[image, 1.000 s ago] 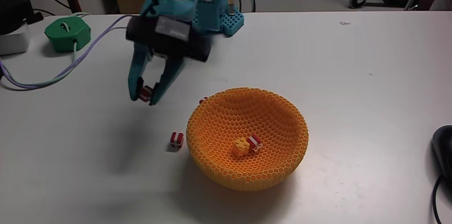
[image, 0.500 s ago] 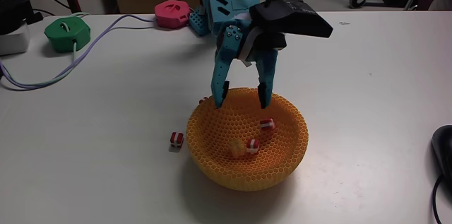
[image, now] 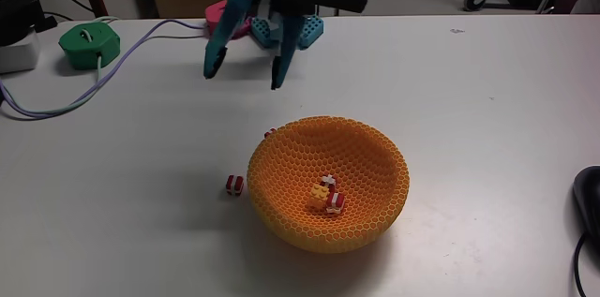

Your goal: Place cube pieces into the yellow basket

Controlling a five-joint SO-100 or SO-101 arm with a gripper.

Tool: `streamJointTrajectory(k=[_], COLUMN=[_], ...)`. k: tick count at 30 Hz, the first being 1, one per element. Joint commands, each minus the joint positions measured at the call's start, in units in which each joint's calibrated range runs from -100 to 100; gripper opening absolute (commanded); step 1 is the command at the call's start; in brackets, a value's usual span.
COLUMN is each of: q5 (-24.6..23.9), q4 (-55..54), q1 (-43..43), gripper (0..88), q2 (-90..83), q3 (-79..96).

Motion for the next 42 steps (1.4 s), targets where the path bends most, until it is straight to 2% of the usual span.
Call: streamJointTrajectory(k=[1, 3, 5, 12, 19, 25, 42], q5=[-1.66, -3.37, -5.81, -12.45, -12.99, -12.16, -10.06], q4=[9.92, 12.01, 8.36, -23.7, -42.47, -50.11, -61.32], q1=[0.25, -0.59, -1.71, -4.78, -5.53, -5.43, -4.5], gripper=[37.2, 36.7, 36.2, 36.4, 36.6, 36.5, 32.3], q2=[-9.33, -12.45, -15.2, -17.09, -6.87, 0.8, 16.34], q3=[5.6, 11.19, 18.8, 42.48, 47.2, 48.45, 42.29])
